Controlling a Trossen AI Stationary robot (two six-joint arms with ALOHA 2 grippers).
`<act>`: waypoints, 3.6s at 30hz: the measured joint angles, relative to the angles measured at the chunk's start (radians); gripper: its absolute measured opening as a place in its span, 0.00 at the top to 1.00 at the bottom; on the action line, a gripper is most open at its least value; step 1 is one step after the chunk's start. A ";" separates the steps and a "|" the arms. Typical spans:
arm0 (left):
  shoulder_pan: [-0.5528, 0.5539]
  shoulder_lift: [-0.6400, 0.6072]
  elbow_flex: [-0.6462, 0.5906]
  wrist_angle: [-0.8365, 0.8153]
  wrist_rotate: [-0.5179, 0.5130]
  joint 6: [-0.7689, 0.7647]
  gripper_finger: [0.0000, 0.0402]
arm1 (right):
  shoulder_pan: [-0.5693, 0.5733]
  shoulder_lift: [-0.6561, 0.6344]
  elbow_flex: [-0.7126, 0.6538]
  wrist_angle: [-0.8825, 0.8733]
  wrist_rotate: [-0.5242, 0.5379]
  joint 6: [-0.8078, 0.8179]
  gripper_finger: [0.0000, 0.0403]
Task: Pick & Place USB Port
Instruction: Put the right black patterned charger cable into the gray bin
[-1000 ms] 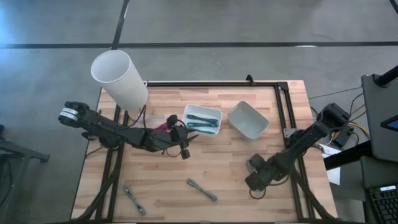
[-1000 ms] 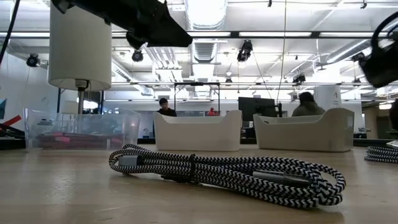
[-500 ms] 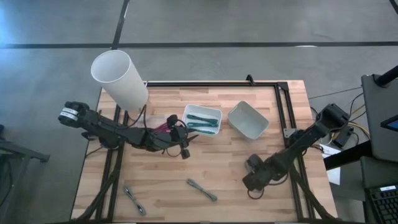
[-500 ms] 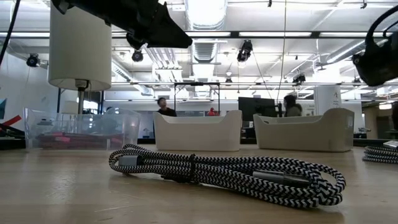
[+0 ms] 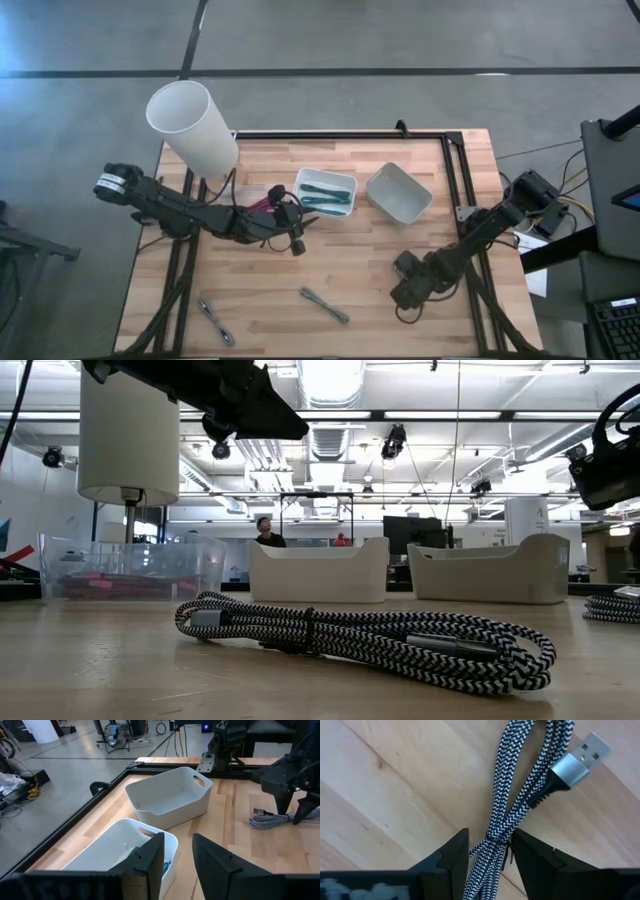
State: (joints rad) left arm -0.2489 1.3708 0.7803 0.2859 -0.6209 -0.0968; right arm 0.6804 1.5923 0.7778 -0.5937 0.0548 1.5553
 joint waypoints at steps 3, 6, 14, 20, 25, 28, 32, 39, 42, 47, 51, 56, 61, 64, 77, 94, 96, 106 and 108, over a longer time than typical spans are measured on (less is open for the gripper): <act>0.000 0.000 0.000 -0.001 0.000 -0.001 0.70 | -0.004 -0.017 -0.003 -0.003 0.009 -0.042 0.69; 0.000 0.000 0.000 -0.002 0.000 -0.001 0.70 | -0.010 -0.032 -0.004 0.014 0.032 -0.101 0.77; 0.000 0.000 0.000 -0.005 -0.001 -0.004 0.70 | -0.026 -0.111 -0.003 0.002 0.078 -0.243 0.96; 0.000 0.000 -0.001 -0.006 -0.001 -0.004 0.70 | -0.079 -0.271 -0.003 -0.038 0.285 -0.408 0.97; 0.001 0.000 -0.001 -0.009 -0.002 -0.004 0.70 | -0.184 -0.434 -0.002 -0.083 0.594 -0.631 0.97; 0.006 0.000 -0.001 -0.009 -0.006 -0.005 0.70 | -0.298 -0.504 -0.002 -0.074 0.652 -0.776 0.97; 0.011 0.000 -0.001 -0.009 -0.007 -0.005 0.70 | -0.470 -0.544 -0.002 -0.072 0.604 -0.942 0.97; 0.012 0.000 -0.001 -0.010 -0.007 -0.005 0.70 | -0.723 -0.510 -0.002 -0.080 0.448 -1.111 0.97; 0.012 0.000 -0.001 -0.012 -0.006 -0.005 0.70 | -0.798 -0.472 -0.002 -0.088 0.430 -1.115 0.97; 0.012 0.000 -0.001 -0.012 -0.006 -0.005 0.70 | -0.890 -0.388 -0.002 -0.115 0.336 -1.180 0.97; 0.012 0.000 -0.001 -0.012 -0.006 -0.005 0.70 | -0.926 -0.303 -0.002 -0.111 0.234 -1.263 0.97; 0.012 0.000 -0.001 -0.012 -0.006 -0.005 0.70 | -0.934 -0.205 -0.002 -0.111 0.228 -1.272 0.97; 0.012 0.000 -0.001 -0.015 -0.006 -0.005 0.70 | -0.937 -0.144 -0.002 -0.111 0.165 -1.286 0.97; 0.012 0.000 -0.001 -0.017 -0.006 -0.005 0.70 | -0.937 -0.121 -0.002 -0.111 0.153 -1.287 0.97; 0.012 0.000 -0.001 -0.043 -0.005 -0.005 0.70 | -0.937 -0.092 -0.002 -0.109 0.146 -1.295 0.89; 0.013 0.000 -0.001 -0.047 -0.005 0.010 0.70 | -0.895 -0.245 0.009 -0.114 0.153 -1.274 0.71; 0.013 0.000 -0.001 -0.047 -0.005 0.010 0.70 | -0.873 -0.299 0.022 -0.108 0.153 -1.249 0.71; 0.014 0.000 -0.001 -0.047 0.031 0.011 0.70 | -0.626 -0.403 0.032 0.011 0.152 -1.151 0.72; 0.016 0.000 -0.001 -0.047 0.077 0.016 0.70 | -0.584 -0.402 0.032 0.029 0.167 -1.119 0.71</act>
State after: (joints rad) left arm -0.2325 1.3708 0.7795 0.2394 -0.5443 -0.0806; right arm 0.0966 1.1904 0.8101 -0.5645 0.2218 0.4362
